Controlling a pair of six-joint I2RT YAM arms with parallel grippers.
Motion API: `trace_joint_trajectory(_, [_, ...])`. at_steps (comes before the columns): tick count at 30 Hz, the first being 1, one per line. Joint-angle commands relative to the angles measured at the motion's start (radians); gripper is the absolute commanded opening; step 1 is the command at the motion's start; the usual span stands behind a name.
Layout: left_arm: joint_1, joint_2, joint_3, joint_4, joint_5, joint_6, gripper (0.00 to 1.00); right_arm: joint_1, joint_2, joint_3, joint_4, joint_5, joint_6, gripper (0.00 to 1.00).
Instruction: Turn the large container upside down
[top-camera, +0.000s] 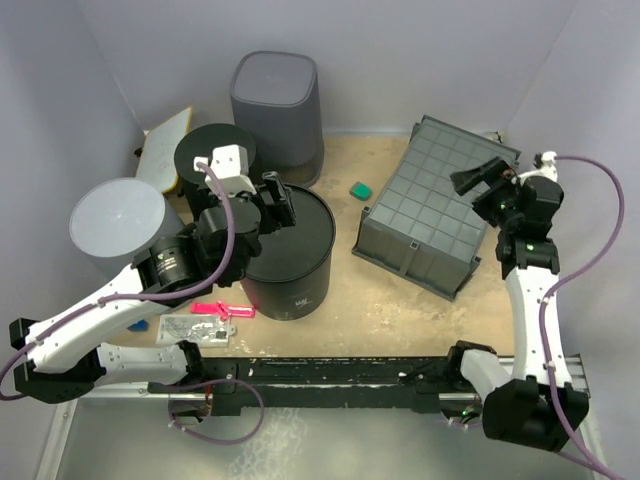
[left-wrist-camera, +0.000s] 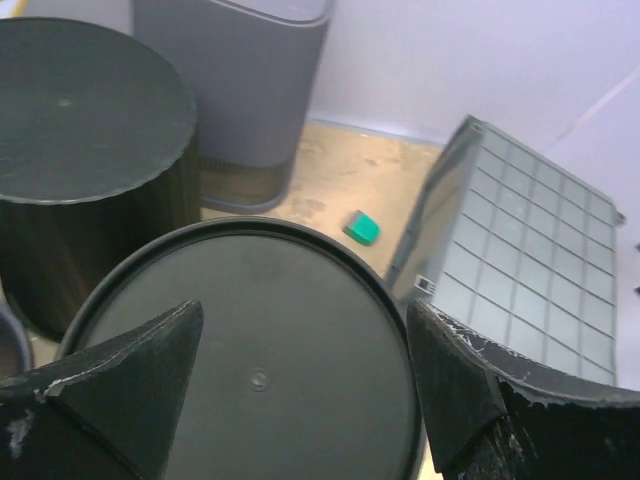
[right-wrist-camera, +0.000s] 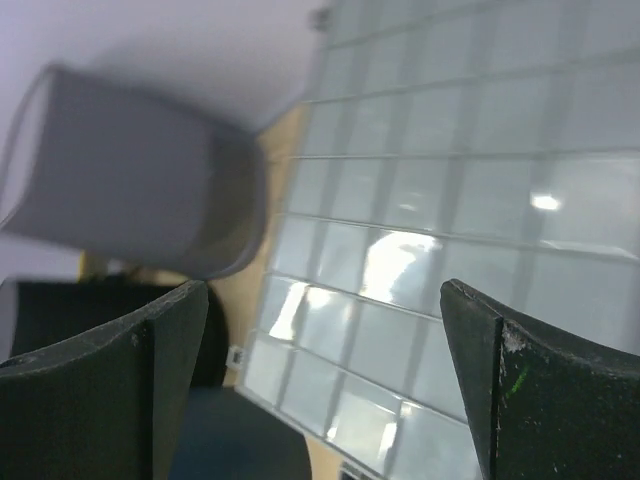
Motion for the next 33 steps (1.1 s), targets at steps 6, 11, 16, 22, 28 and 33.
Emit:
trace_joint_trajectory(6, [0.003,-0.015,-0.035,-0.048,-0.152,-0.065,0.80,0.158,0.028,0.088,0.191,-0.208,-0.256,1.00])
trace_joint_trajectory(11, [0.004,-0.064,-0.091,0.017,-0.117,-0.005,0.80,0.160,0.020,0.074,0.201,-0.191,-0.260,1.00])
trace_joint_trajectory(16, [0.004,-0.086,-0.114,0.057,-0.094,0.032,0.80,0.160,0.025,0.063,0.216,-0.197,-0.250,1.00])
trace_joint_trajectory(22, [0.002,-0.099,-0.120,0.066,-0.089,0.052,0.80,0.160,0.016,0.049,0.229,-0.186,-0.245,1.00])
trace_joint_trajectory(28, [0.003,-0.110,-0.126,0.082,-0.048,0.090,0.79,0.160,0.014,0.036,0.233,-0.176,-0.244,1.00])
trace_joint_trajectory(33, [0.003,-0.125,-0.142,0.106,-0.045,0.087,0.79,0.160,0.013,0.032,0.235,-0.171,-0.243,1.00])
